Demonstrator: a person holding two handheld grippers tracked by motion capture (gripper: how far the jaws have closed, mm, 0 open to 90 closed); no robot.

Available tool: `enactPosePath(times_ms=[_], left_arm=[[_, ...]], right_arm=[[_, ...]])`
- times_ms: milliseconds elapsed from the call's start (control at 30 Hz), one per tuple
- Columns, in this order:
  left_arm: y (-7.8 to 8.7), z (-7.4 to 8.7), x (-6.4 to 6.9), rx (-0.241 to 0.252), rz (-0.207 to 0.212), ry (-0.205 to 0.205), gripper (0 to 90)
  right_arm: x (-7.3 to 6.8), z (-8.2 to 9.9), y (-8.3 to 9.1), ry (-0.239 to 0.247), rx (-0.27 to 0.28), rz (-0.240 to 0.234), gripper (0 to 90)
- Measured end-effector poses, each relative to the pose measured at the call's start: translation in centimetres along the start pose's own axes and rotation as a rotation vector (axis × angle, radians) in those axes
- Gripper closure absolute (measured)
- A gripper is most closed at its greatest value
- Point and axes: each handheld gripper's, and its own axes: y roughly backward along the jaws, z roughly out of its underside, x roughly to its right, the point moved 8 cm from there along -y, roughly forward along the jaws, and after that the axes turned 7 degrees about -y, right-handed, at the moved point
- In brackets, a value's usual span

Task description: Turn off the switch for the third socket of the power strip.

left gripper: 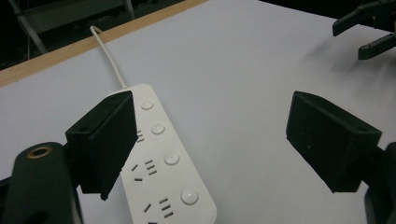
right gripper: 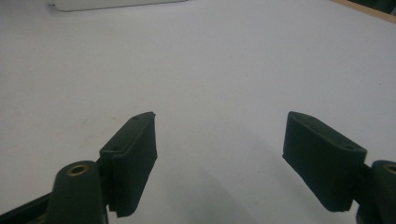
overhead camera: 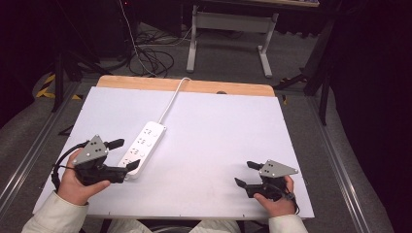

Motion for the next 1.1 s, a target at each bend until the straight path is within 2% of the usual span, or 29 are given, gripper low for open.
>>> enactPosePath(times_ms=[100, 333, 567, 700, 900, 1067, 1100], left_arm=[[0.4, 0.6, -0.2, 0.012, -0.009, -0.001, 16.8], [1.0, 2.4, -0.5, 0.02, -0.012, 0.053, 16.1], [1.5, 4.0, -1.2, 0.008, -0.027, 0.076, 16.1], [1.5, 5.2, -1.5, -0.045, -0.071, 0.032, 16.0], [1.5, 6.5, -1.4, -0.059, -0.052, 0.046, 15.1], [1.5, 7.4, -1.3, -0.046, -0.007, 0.097, 15.1], [1.5, 7.5, -1.3, -0.044, -0.006, 0.096, 15.2]], right_arm=[[0.0, 0.0, 0.0, -0.001, 0.0, -0.002, 26.1], [-0.1, 0.0, 0.0, -0.004, 0.003, -0.01, 26.1], [-0.1, 0.0, 0.0, 0.003, 0.001, -0.01, 25.5], [-0.2, 0.0, 0.0, 0.004, 0.001, -0.012, 25.3], [-0.2, 0.0, 0.0, 0.006, 0.0, -0.013, 25.2], [-0.2, 0.0, 0.0, 0.007, 0.0, -0.015, 25.2], [-0.2, 0.0, 0.0, 0.007, 0.001, -0.017, 24.9]])
